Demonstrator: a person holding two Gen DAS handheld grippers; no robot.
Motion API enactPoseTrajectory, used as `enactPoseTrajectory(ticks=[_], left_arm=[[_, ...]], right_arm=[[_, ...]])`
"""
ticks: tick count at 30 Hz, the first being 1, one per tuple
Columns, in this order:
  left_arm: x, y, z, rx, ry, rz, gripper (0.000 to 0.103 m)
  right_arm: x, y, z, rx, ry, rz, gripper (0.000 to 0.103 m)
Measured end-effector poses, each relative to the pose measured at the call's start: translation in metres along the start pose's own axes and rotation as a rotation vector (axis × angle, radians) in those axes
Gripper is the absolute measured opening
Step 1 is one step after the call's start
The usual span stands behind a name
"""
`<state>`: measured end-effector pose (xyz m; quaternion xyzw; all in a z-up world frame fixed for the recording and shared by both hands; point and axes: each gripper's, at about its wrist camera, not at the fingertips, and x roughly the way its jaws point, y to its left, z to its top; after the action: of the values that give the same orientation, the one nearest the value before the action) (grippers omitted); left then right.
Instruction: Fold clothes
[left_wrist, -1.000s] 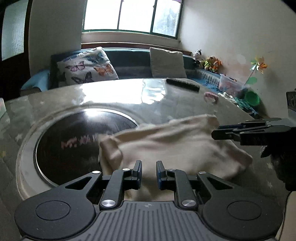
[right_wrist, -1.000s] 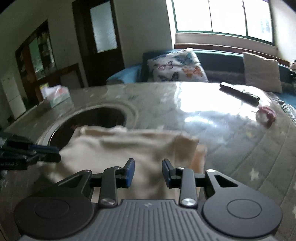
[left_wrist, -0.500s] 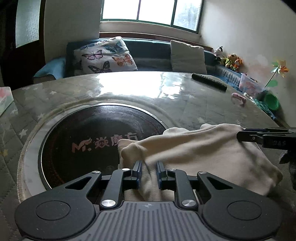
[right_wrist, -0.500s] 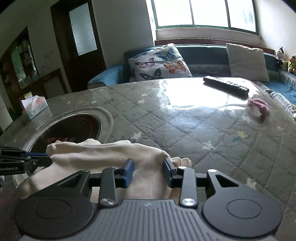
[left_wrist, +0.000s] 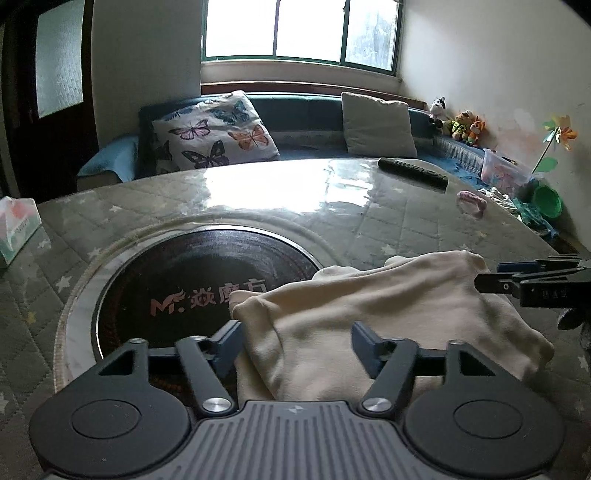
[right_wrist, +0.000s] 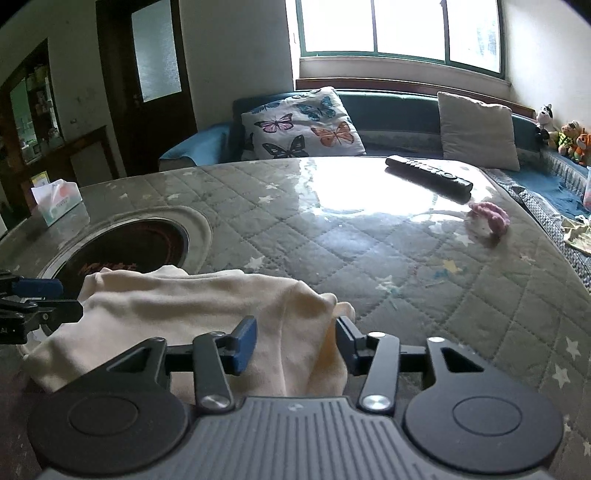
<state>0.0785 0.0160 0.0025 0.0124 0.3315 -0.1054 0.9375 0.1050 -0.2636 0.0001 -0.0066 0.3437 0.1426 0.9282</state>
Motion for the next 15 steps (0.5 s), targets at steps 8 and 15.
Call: enactPoseTrajectory(ticks=[8, 15], left_arm=[[-0.012, -0.004, -0.001, 0.019, -0.045, 0.006, 0.103], [-0.014, 0.008, 0.000, -0.015, -0.051, 0.029, 0.103]], right_arm=[[-0.013, 0.006, -0.009, -0.021, -0.013, 0.015, 0.062], [-0.018, 0.032, -0.019, -0.096, -0.009, 0.072, 0.074]])
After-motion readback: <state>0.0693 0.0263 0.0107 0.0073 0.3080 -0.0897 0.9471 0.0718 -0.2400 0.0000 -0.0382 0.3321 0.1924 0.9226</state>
